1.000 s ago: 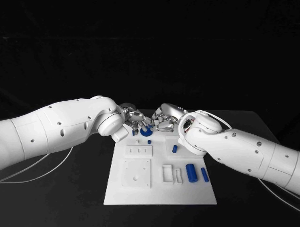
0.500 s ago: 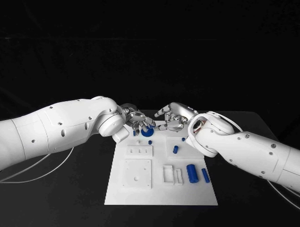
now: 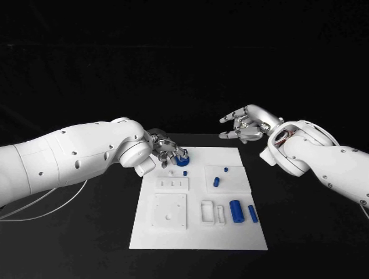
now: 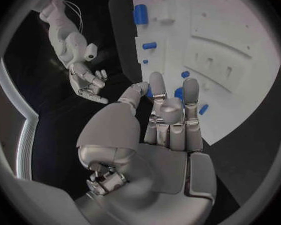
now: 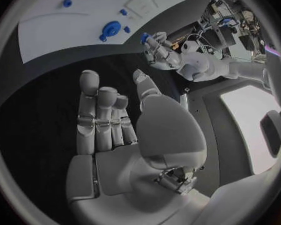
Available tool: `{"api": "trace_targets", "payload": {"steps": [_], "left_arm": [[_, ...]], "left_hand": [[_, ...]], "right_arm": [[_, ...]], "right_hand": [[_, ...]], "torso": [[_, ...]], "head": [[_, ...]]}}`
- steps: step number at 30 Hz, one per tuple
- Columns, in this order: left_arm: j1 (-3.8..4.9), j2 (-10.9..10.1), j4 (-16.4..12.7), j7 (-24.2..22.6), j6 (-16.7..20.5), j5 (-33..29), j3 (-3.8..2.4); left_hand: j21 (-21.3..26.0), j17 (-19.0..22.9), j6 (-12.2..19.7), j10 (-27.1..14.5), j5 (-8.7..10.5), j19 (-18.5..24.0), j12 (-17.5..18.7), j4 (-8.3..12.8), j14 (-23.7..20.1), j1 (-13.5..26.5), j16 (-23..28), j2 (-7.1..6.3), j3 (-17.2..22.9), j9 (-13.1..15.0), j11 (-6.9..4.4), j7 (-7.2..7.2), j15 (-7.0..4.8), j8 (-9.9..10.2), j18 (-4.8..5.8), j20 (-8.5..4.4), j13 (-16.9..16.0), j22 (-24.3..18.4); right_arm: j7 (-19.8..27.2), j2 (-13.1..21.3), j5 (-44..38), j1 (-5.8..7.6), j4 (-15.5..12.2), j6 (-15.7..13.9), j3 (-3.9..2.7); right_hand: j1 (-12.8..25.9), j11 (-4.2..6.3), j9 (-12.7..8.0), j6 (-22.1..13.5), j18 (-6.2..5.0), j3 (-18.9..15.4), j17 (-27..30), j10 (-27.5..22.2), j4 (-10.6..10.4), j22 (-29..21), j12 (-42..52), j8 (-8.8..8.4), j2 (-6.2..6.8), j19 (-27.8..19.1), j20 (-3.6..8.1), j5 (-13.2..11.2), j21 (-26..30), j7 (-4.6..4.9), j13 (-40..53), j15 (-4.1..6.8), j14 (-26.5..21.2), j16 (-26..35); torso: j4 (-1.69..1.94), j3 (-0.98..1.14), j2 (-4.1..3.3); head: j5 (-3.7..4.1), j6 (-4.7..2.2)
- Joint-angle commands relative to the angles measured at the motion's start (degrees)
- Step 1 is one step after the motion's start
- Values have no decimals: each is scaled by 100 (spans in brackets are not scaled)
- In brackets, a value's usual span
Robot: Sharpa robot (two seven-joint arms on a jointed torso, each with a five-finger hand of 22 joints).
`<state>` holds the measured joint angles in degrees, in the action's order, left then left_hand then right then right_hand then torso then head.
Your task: Assemble the parts on the task board
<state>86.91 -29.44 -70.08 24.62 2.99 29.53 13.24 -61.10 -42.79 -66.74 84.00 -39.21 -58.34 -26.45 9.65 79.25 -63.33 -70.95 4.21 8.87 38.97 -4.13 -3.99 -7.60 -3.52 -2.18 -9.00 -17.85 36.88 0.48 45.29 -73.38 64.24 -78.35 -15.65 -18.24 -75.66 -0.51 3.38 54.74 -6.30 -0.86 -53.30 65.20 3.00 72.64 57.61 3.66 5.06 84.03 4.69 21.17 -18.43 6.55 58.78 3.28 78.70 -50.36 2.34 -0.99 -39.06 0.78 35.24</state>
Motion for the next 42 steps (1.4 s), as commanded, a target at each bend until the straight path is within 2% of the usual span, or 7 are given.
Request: {"api": "trace_targets", "payload": {"steps": [1, 5, 16, 19, 26, 34, 42], "left_arm": [[4, 16, -34, 303, -267, 467, 22], [-3, 28, -27, 423, -385, 666, 47], [-60, 91, -18, 553, -728, 1035, 62], [-93, 121, 18, 583, -784, 1121, 62], [-160, 194, 147, 648, -902, 1200, 63], [-250, 267, 312, 703, -1086, 1124, 62], [-338, 309, 431, 745, -1165, 1175, 62]], "left_hand": [[-22, -96, -771, 277, 16, -33, -68, -10, 81, 34, -52, 81, -22, 1727, -37, 582, -42, -49, 8, 4, 20, -2], [-11, -194, -816, 276, -83, -35, -145, 9, 94, 8, -11, 65, -26, 1831, -35, 589, -39, -31, 5, 10, 125, -12], [-30, -589, -980, 284, -241, -69, -391, 110, 230, 91, -116, 79, 7, 2016, -65, 638, -13, -35, -55, 72, 199, -12], [-39, -697, -1019, 286, -269, -79, -449, 171, 263, 172, -122, 95, 56, 2026, -72, 649, -10, -38, -70, 83, 235, -10], [-50, -858, -1100, 286, -270, -89, -537, 208, 304, 205, -170, 103, 49, 2067, -79, 669, -1, -41, -93, 112, 256, -7], [140, -1060, -1137, 279, -272, -334, -676, 217, 350, 247, -246, 138, 68, 2183, -91, 685, -13, -38, -129, 144, 285, 56], [588, -1182, -1166, 285, -272, -503, -764, 196, 364, 245, -328, 123, 94, 2314, -98, 697, -17, -38, -106, 138, 280, 688]], "right_arm": [[381, 6, 683, 49, 216, -110, -41], [455, -33, 886, 145, 443, -244, -75], [486, -106, 1078, 278, 688, -423, -93], [486, -119, 1091, 289, 705, -443, -94], [475, -150, 1102, 300, 716, -452, -94], [458, -160, 1104, 303, 714, -450, -94], [444, -168, 1104, 303, 693, -446, -94]], "right_hand": [[41, -28, 9, 75, -98, -40, 17, -64, -9, -28, -63, -20, -36, 149, -47, 197, 94, 7, -34, -15, -46, 26], [61, -63, 9, 124, -138, -161, 40, -167, -1, -81, -90, -22, -55, 120, -89, 384, 315, 35, -109, -49, -104, 26], [91, -63, 9, 125, -141, -177, 57, -193, -24, -92, -107, -20, -43, 118, -90, 438, 395, 34, -157, -50, -114, 28], [142, -67, 8, 81, -146, -248, 67, -223, -74, -109, -124, -21, 26, 114, -93, 710, 481, 35, -192, -54, -127, 28], [53, -70, 8, 65, -146, -359, 98, -248, -214, -98, -87, -22, 30, 144, -96, 762, 562, 38, -253, -57, -144, 6], [66, -68, 9, 74, -149, -352, 99, -246, -235, -82, -79, -21, 49, 153, -95, 806, 569, 36, -260, -56, -140, -3], [63, -69, 8, 60, -149, -346, 98, -251, -242, -76, -80, -22, 53, 154, -95, 837, 571, 38, -266, -56, -142, -6]], "torso": [[-17, 2, 16], [-51, 17, 17], [-23, 46, 45], [-24, 42, 46], [-38, 40, 43], [-40, 32, 36], [-26, 32, 39]], "head": [[-29, 38], [-37, 100], [-62, 252], [-75, 278], [-109, 363], [-113, 386], [-116, 426]]}}
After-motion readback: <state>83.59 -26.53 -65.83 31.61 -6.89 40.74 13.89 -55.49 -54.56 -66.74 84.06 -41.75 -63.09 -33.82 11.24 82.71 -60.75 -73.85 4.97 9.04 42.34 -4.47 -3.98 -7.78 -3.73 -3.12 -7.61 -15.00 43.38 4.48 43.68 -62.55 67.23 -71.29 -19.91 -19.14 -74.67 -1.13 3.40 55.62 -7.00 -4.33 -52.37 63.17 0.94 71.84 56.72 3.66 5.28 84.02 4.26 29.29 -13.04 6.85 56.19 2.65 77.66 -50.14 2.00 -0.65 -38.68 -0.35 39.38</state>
